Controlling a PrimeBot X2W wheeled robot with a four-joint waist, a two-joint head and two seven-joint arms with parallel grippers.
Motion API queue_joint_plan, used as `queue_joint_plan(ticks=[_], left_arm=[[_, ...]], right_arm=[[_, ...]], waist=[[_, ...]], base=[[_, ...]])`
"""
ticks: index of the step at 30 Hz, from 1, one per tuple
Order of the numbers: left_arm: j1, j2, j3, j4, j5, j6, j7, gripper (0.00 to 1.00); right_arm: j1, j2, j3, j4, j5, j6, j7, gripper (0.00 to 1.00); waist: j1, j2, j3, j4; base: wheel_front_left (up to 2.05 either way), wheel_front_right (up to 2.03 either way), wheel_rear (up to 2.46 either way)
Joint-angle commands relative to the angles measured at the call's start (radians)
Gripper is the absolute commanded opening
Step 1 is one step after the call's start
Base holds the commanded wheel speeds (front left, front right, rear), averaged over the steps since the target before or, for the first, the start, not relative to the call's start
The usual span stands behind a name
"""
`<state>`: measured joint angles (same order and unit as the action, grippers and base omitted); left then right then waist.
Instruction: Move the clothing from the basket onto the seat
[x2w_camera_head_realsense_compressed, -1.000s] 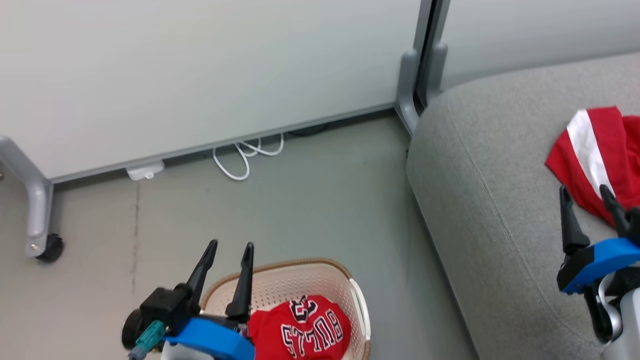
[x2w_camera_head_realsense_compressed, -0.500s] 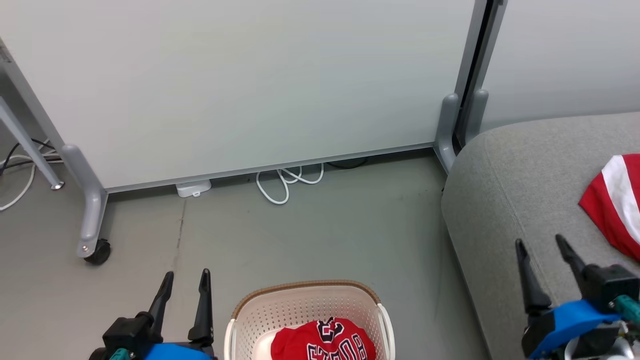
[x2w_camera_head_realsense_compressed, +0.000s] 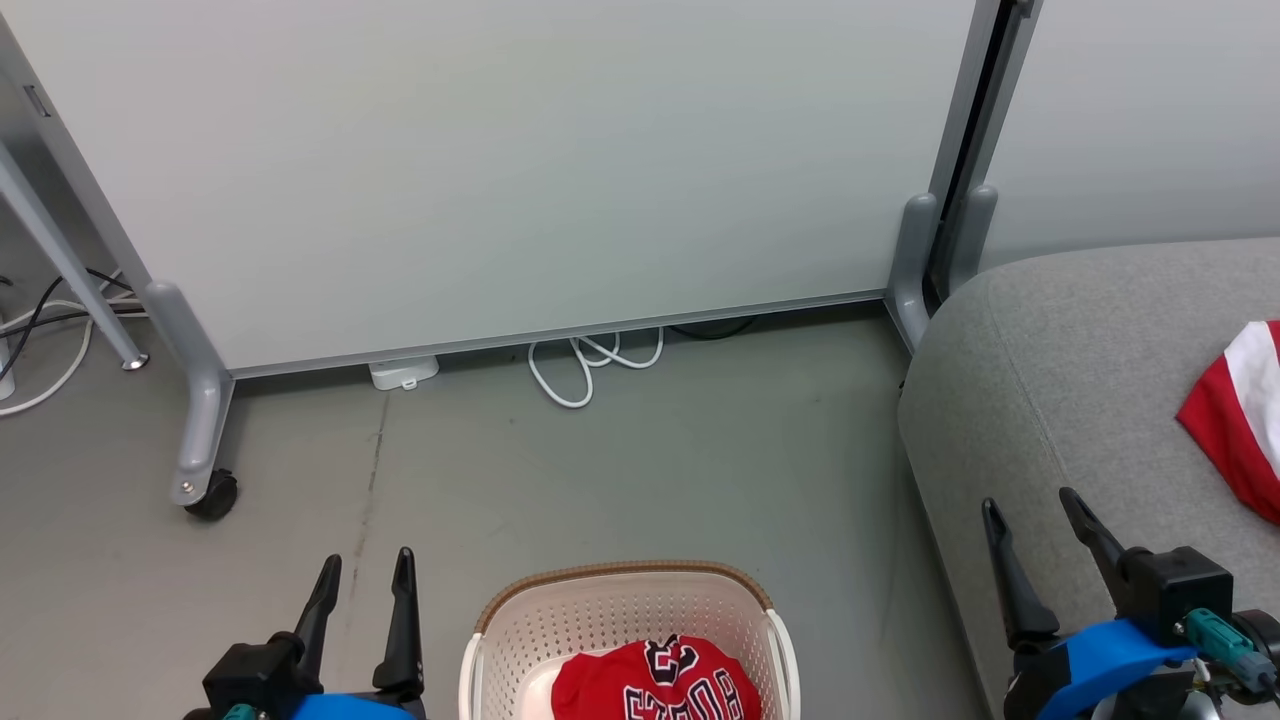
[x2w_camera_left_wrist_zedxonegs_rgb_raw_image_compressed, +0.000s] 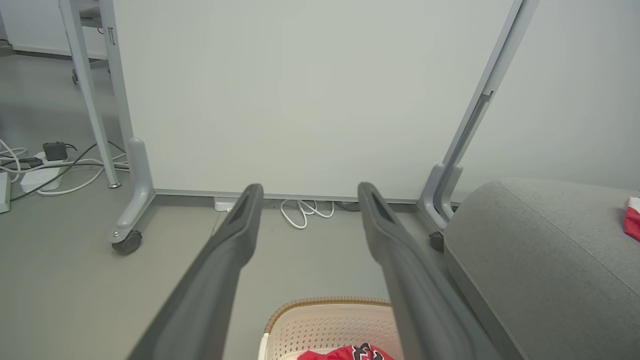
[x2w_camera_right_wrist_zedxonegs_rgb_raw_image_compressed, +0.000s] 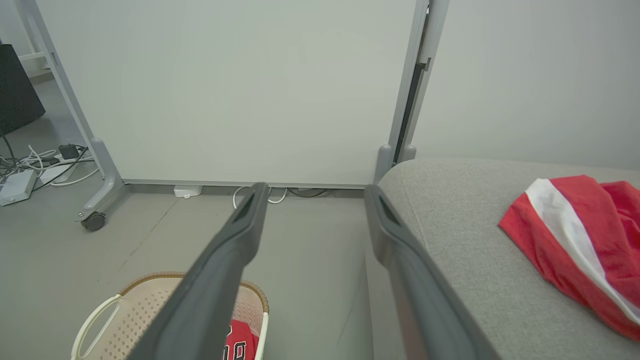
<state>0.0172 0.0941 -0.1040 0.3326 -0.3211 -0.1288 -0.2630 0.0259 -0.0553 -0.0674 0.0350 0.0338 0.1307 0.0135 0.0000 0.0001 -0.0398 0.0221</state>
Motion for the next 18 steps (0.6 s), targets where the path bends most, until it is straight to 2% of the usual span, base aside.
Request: queue_joint_plan(ticks=[1, 12, 18], left_arm=[[0.008, 0.001, 0.003, 0.002, 0.006, -0.002, -0.003, 1.0], [-0.001, 0.004, -0.015, 0.004, -0.003, -0.002, -0.003, 1.0], [-0.029, 0.007, -0.032, 0.008, -0.009, -0.003, -0.003, 1.0]], right_arm=[[0.007, 0.003, 0.001, 0.002, 0.001, 0.0, -0.002, 1.0], [-0.011, 0.005, 0.017, 0.019, 0.006, 0.0, -0.008, 1.0], [-0.059, 0.005, 0.047, 0.0, -0.007, 0.0, 0.001, 1.0]], waist=[[0.0, -0.0001, -0.001, 0.002], [0.0, -0.0001, 0.011, 0.006], [0.0, -0.0001, 0.084, -0.017]], base=[[0.0, 0.0, 0.0], [0.0, 0.0, 0.0], [0.0, 0.0, 0.0]])
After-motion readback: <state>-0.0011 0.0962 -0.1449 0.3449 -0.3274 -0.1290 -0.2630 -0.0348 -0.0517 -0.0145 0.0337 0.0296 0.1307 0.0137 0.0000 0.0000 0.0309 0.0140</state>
